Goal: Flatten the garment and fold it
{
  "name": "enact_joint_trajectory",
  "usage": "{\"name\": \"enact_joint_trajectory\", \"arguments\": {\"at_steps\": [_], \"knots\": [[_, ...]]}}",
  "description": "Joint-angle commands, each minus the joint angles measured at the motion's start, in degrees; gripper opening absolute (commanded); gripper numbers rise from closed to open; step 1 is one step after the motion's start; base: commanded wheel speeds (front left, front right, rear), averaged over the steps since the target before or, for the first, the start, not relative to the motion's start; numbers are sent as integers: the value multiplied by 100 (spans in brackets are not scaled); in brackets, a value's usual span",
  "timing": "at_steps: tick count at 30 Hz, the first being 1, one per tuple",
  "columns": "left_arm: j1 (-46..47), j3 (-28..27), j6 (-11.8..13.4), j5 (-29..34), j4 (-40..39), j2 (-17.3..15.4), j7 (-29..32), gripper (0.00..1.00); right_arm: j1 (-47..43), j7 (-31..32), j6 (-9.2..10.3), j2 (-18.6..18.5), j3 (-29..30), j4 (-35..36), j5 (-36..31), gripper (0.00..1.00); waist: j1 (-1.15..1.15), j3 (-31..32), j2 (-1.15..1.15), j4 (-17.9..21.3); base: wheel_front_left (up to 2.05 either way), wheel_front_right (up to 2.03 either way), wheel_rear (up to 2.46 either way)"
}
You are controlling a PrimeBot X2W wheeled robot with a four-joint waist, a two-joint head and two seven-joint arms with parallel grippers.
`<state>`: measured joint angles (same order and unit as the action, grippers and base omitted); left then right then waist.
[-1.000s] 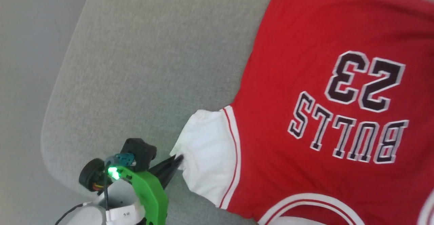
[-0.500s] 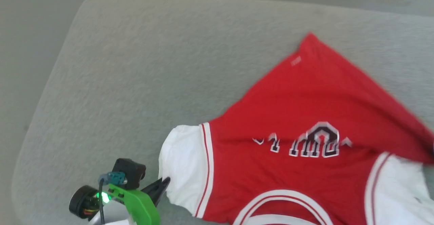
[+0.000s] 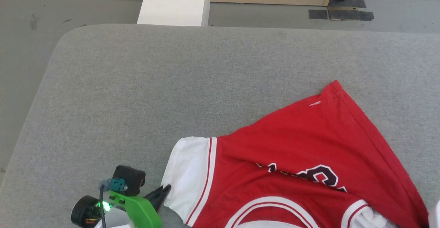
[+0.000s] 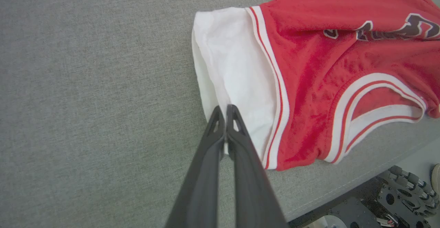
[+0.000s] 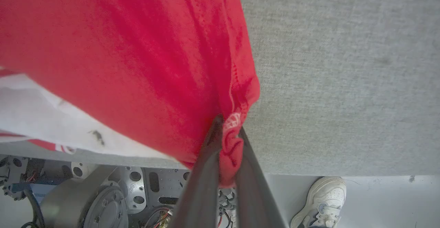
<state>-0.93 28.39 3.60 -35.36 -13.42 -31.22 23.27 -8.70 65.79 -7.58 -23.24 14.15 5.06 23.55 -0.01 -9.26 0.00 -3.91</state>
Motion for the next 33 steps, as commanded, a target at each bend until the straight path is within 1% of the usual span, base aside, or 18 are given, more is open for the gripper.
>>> {"name": "enact_joint_trajectory", "arguments": {"at_steps": [1, 3, 4, 5, 11, 16, 18, 19, 20, 22, 25, 27, 33], "knots": [[-3, -6, 7, -75, 25, 10, -25, 0, -61, -1, 9, 59, 7, 10, -53, 0, 1, 7, 0, -6, 0, 0, 0], [16, 4, 1, -71, 36, 5, -15, 0, -47, -80, 9, 101, 9, -4, -86, 0, 1, 14, 0, -16, 0, 0, 0], [25, 8, 1, -69, 35, 2, -11, 0, -17, -154, 9, 104, -6, -3, -91, 96, 1, 17, 0, -20, 0, 0, 0], [31, 9, 2, -70, 32, 1, -7, 0, 14, -201, 9, 111, 1, -15, -89, 100, 1, 18, 0, -23, 0, 0, 0], [35, 23, 27, -61, 0, -17, 9, 0, 277, -270, 9, -145, -92, 103, 22, 100, 1, 38, 0, -68, 0, 0, 0], [66, 33, 51, -28, -110, -39, 24, 0, 797, -47, 9, -413, -85, 464, 126, 100, 1, -28, 0, -211, 0, 0, 0], [99, 39, 56, 5, -177, -51, 26, 0, 1109, 0, 9, -532, -186, 637, 141, 100, 1, -110, 0, -289, 0, 0, 0], [159, 51, 68, 24, -260, -22, 21, 0, 1745, 19, 9, -524, -373, 663, 162, 100, 1, -261, 0, -443, 0, 0, 0], [184, 65, 58, 34, -272, -16, 24, 0, 1921, 26, 9, -525, -465, 622, 141, 100, 1, -311, 0, -500, 0, 0, 0], [253, 96, 32, 64, -287, -1, 21, 0, 2321, 9, 9, -541, -715, 465, 3, 100, 1, -442, 0, -626, 0, 0, 0], [358, 112, 9, 95, -304, 35, -13, 0, 2894, -210, 9, -788, -1382, 92, -405, 100, 1, -676, 0, -794, 0, 0, 0], [434, 135, 11, 171, -281, 46, -33, 0, 3224, -292, 9, -735, -1609, -289, -512, 100, 1, -792, 0, -901, 0, 0, 0], [621, 225, -50, 213, -211, 200, -133, 0, 3977, -305, 9, -704, -1798, -1317, -698, 100, 1, -1157, 0, -1158, 0, 0, 0]]}}
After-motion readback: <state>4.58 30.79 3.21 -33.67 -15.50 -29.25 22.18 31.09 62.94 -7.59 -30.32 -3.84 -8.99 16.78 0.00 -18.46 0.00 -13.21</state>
